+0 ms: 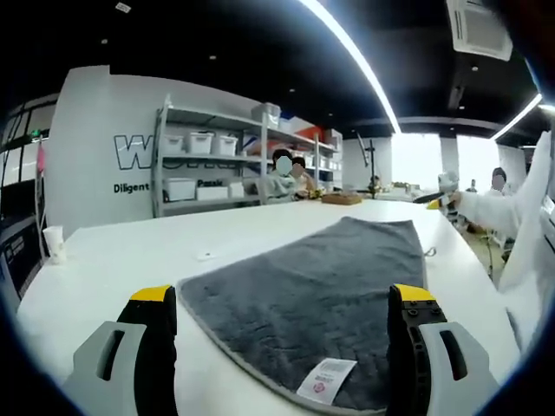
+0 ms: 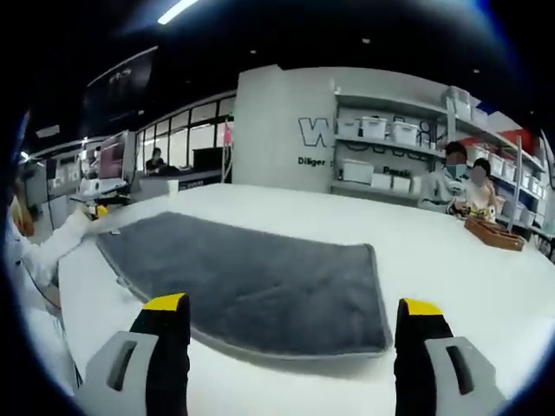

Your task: Open the folded towel by lifting each exposed corner and separating the folded layers until the towel lies flat within the target outline without major curled edges

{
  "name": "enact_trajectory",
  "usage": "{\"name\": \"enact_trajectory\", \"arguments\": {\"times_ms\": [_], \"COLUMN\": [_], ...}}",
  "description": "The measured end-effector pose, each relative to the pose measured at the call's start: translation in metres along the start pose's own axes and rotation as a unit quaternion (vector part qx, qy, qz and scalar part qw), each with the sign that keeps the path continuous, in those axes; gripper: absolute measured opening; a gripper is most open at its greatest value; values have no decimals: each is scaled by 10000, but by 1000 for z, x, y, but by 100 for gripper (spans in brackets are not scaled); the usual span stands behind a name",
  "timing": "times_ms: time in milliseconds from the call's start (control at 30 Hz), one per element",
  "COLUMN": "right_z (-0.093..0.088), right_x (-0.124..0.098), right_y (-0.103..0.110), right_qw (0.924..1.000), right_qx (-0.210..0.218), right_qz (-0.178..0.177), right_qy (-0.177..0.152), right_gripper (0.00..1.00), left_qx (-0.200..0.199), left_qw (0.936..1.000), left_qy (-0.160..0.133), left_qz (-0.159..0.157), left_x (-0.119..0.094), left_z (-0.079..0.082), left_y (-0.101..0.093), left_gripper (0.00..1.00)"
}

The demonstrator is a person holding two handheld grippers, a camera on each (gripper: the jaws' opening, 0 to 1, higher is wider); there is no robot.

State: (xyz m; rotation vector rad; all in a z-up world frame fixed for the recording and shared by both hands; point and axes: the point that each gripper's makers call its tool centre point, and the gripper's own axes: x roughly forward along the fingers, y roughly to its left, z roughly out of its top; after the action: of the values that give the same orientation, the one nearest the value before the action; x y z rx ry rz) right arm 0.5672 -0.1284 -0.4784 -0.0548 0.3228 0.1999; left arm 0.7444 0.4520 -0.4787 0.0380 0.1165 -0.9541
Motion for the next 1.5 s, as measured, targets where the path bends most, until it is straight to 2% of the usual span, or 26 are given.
{"name": "enact_trajectory", "arguments": {"times_ms": [200,300,400,600,700,800,867,1000,1033,1300,1500], "right_z": [-24,-34,-40,-46,-51,-52,-56,-61,-62,-70,-74], "right_x": [0,4,8,13,14,13,10,7,4,0,1], "right_y": [-30,-33,-32,-45,-41,-47,-40,-53,-68,-81,-101], "right_qw": [9971,9940,9921,9855,9843,9849,9835,9797,9787,9731,9709], "right_qx": [616,963,1110,1487,1466,1336,1346,1464,1488,1571,1233], "right_qz": [-391,-425,-473,-702,-807,-913,-1020,-1188,-1239,-1491,-1774], "right_qy": [214,297,352,424,557,616,649,676,686,785,1037], "right_gripper": [99,94,90,79,69,61,55,47,45,26,17], "left_qx": [13,14,11,28,30,28,23,37,37,38,38], "left_qw": [10000,10000,10000,10000,10000,10000,10000,10000,10000,10000,10000], "left_qy": [19,21,22,32,33,43,55,50,54,62,60], "left_qz": [-8,-14,-7,5,16,22,13,-1,2,8,7], "left_x": [1,1,1,1,0,1,1,2,2,2,2], "left_z": [0,-1,-1,-1,-1,-1,-2,-2,-2,-2,-2], "left_y": [0,0,0,0,1,1,0,-1,0,0,-1], "left_gripper": [100,100,100,100,100,100,100,100,100,100,100]}}
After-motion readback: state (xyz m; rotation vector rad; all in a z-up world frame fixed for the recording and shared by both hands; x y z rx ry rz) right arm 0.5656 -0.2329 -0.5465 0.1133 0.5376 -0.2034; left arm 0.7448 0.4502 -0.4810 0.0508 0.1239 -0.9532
